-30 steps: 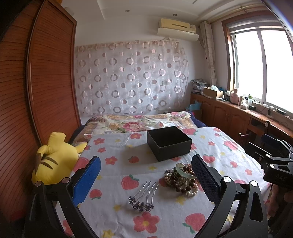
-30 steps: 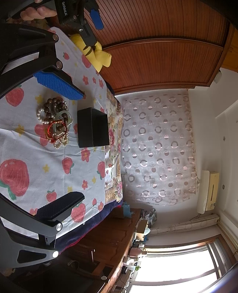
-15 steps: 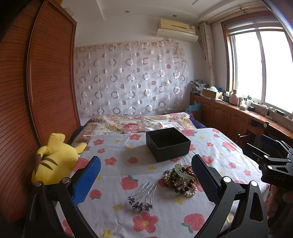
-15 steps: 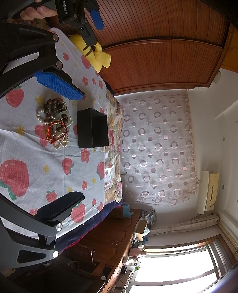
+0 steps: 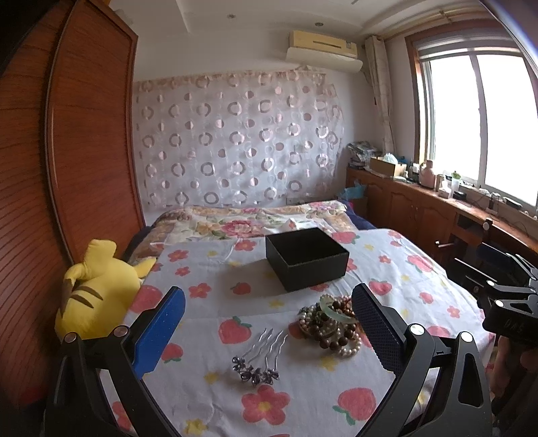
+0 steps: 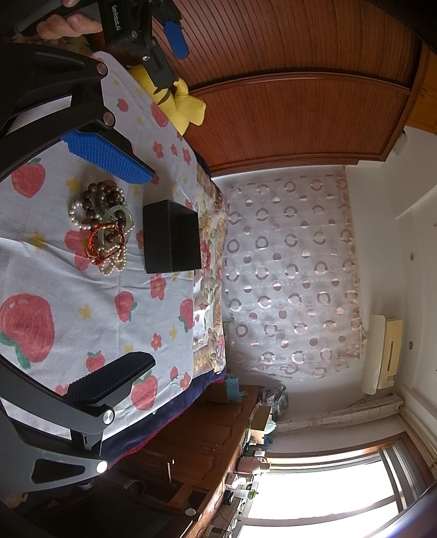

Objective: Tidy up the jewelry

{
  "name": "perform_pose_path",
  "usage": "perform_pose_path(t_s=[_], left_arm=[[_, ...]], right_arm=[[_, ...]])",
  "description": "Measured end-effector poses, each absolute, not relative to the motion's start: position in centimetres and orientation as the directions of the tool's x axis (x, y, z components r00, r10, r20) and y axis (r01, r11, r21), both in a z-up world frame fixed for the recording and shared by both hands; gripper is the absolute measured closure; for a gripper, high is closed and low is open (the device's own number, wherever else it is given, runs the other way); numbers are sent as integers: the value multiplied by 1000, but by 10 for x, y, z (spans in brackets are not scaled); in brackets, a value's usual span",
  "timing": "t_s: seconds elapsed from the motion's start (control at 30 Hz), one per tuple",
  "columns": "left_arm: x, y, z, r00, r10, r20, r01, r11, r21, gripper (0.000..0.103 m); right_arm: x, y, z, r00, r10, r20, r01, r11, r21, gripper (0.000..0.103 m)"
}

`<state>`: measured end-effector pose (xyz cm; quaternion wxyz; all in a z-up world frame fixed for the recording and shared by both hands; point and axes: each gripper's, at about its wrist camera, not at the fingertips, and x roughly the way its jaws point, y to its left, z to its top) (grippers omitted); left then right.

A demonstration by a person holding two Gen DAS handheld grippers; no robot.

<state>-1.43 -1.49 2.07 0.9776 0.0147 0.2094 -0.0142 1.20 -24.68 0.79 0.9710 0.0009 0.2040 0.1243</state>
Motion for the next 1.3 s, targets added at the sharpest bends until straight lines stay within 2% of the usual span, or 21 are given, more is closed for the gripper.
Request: perform_pose_path(t_s=[0.33, 0.7, 0.8, 0.87, 0.97, 1.0, 1.07, 1.3], left_arm=[[12, 5, -30, 840, -34, -541, 54, 998, 21, 7], [30, 22, -71, 772, -68, -631, 79, 997, -11, 7], [36, 25, -83, 747, -78, -660, 86, 996, -20, 7], [38, 26, -89, 733, -82, -675, 90, 996, -23, 8], [42, 27, -96, 706, -112, -700, 110, 993, -49, 20], [43, 27, -99, 698, -118, -706, 113, 992, -54, 25], [45, 27, -103, 685, -125, -718, 122, 991, -56, 28], [53, 25, -113, 651, -156, -743, 143, 986, -81, 29]], right_arm=[[24, -235, -13, 859, 265, -439, -276, 960, 41, 2], [36, -240, -37, 805, 338, -487, -360, 931, 51, 2], [43, -236, -47, 774, 373, -511, -397, 915, 66, 13], [49, -232, -54, 752, 391, -531, -418, 905, 74, 24], [54, -228, -63, 723, 414, -553, -446, 891, 84, 36], [56, -226, -67, 715, 414, -564, -452, 889, 80, 38], [59, -225, -71, 700, 419, -578, -461, 884, 82, 39], [59, -222, -78, 684, 416, -600, -466, 881, 81, 39]])
